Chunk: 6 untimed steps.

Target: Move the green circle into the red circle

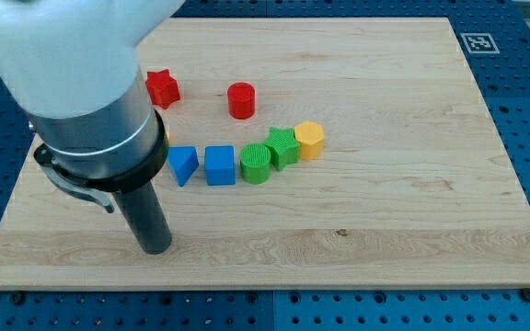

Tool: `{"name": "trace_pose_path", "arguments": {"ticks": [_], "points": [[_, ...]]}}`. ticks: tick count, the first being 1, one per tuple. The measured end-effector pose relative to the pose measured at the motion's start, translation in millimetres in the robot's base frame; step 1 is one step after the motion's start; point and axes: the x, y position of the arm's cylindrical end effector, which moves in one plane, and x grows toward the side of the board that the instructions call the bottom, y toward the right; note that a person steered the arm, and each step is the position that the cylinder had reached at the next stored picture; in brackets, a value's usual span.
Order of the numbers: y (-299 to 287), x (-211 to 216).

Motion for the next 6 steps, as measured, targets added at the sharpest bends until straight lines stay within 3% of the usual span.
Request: {"name": "trace_pose_path", "arguments": {"ticks": [2, 3, 6], "points": [[77, -13], [89, -13], [107, -68]]}}
